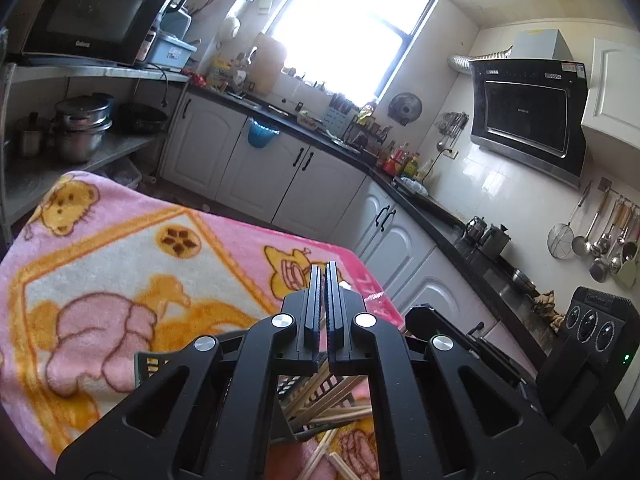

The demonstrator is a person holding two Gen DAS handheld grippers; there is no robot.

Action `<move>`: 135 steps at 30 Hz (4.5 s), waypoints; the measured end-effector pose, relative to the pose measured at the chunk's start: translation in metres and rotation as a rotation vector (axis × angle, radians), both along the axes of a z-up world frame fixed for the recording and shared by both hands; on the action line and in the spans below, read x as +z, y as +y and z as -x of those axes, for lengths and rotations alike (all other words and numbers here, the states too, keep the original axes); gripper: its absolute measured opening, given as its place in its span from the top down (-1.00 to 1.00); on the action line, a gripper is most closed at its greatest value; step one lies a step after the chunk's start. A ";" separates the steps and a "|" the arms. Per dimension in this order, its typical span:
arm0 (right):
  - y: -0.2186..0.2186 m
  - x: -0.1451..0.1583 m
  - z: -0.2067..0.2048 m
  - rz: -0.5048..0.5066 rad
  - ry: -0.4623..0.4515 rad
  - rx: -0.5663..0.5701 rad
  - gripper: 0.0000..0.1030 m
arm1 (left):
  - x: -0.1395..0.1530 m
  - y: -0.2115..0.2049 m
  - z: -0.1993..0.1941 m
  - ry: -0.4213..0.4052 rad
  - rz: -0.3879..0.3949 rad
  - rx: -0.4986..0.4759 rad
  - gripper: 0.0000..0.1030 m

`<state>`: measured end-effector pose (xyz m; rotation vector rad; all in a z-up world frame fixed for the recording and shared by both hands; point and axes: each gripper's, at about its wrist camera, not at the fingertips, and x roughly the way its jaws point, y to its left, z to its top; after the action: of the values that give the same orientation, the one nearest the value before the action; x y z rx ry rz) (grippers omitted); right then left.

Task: Organize utensils
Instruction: 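Open both tools to release the chopsticks into the grey caddy, then withdraw both open tools and move toward the wrapped chopsticks on the blanket, then close the right tool on wrapped chopsticks while the left tool grasps another pair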

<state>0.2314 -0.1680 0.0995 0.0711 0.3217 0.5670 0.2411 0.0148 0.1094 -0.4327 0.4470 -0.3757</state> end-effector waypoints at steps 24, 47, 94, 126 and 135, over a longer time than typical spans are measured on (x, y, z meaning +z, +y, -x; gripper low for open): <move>-0.030 0.002 0.032 0.020 0.016 -0.032 0.25 | 0.003 0.010 0.025 -0.006 -0.049 0.044 0.29; -0.047 -0.016 0.059 0.069 0.060 -0.043 0.13 | 0.008 0.005 0.079 -0.047 -0.073 0.023 -0.56; -0.037 -0.122 0.048 0.284 0.324 0.014 0.14 | -0.146 -0.005 0.119 0.340 -0.138 -0.057 -0.41; -0.013 -0.172 -0.008 0.320 0.500 0.048 0.36 | -0.188 -0.032 0.106 0.401 -0.202 -0.117 0.73; -0.020 -0.174 -0.008 0.282 0.508 0.049 0.77 | -0.190 -0.025 0.109 0.400 -0.167 -0.119 0.87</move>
<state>0.2395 -0.1885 -0.0746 -0.0679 0.8968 0.5426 0.1326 -0.0104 -0.0805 -0.3184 0.8903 -0.3639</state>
